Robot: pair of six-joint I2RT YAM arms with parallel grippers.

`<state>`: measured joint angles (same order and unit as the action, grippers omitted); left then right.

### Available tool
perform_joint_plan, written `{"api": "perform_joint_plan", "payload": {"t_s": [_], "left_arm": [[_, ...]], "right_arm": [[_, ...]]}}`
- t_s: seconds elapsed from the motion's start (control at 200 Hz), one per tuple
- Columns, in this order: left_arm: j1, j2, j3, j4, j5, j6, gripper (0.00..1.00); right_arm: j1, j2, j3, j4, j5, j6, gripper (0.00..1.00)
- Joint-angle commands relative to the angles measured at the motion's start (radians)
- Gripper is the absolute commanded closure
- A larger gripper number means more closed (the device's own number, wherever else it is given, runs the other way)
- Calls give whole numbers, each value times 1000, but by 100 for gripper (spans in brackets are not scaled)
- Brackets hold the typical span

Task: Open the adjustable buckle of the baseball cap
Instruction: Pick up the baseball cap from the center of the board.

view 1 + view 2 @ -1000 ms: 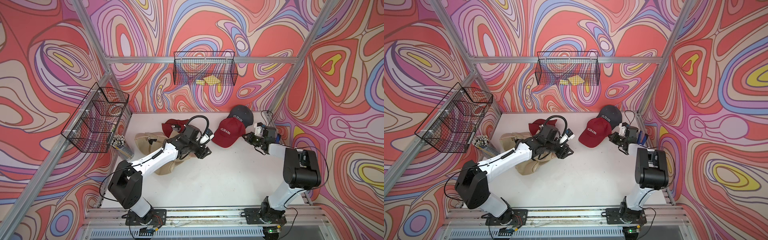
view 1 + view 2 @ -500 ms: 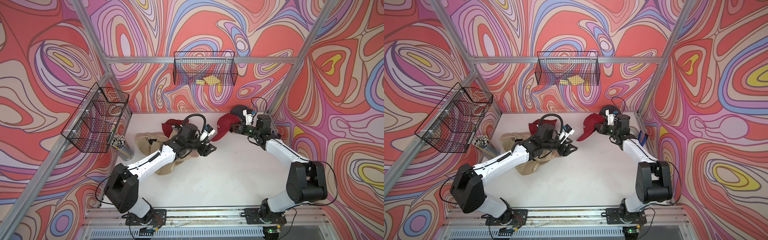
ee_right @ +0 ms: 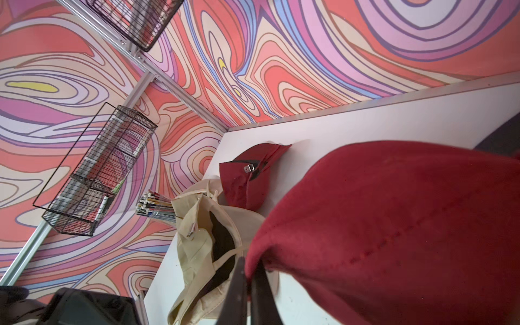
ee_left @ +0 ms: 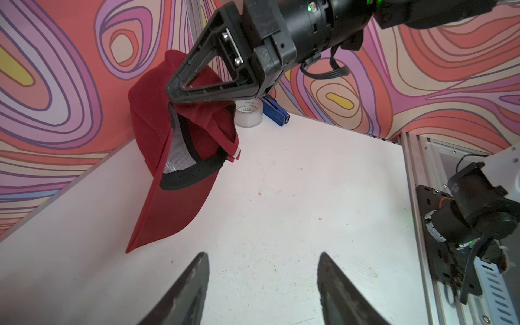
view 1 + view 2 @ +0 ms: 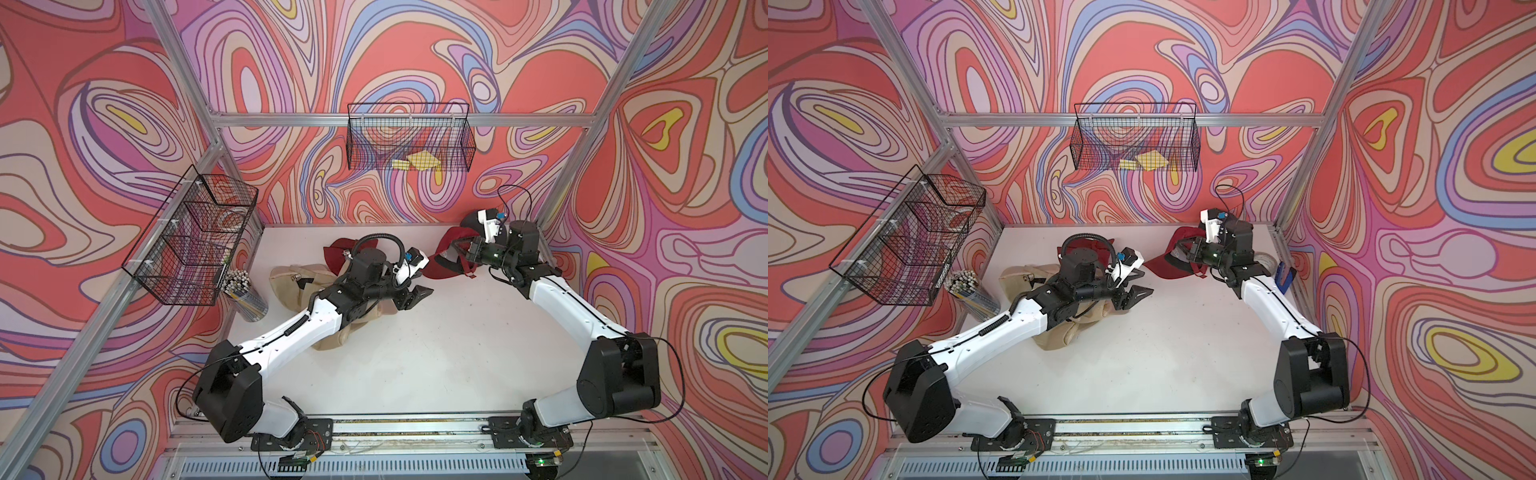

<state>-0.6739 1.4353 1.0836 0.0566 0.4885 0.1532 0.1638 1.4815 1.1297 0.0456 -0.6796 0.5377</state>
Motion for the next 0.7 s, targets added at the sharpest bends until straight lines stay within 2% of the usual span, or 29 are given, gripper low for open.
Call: {"api": "perform_joint_plan", "payload": {"t_s": [0.0, 0.17, 0.336, 0.406, 0.486, 0.696], "left_arm": [[-3, -6, -11, 32, -54, 69, 39], [-3, -26, -28, 50, -131, 101, 41], [0, -104, -79, 95, -291, 162, 38], [1, -138, -101, 113, -324, 198, 36], [9, -157, -113, 124, -326, 217, 35], [86, -170, -114, 148, -235, 172, 38]], "right_arm": [[43, -38, 20, 88, 5, 57, 100], [95, -62, 41, 84, -1, 67, 100], [116, -65, 44, 100, -22, 89, 100], [126, -58, 52, 106, -28, 95, 100], [135, -48, 60, 112, -32, 102, 100], [139, -29, 81, 80, -29, 90, 100]]}}
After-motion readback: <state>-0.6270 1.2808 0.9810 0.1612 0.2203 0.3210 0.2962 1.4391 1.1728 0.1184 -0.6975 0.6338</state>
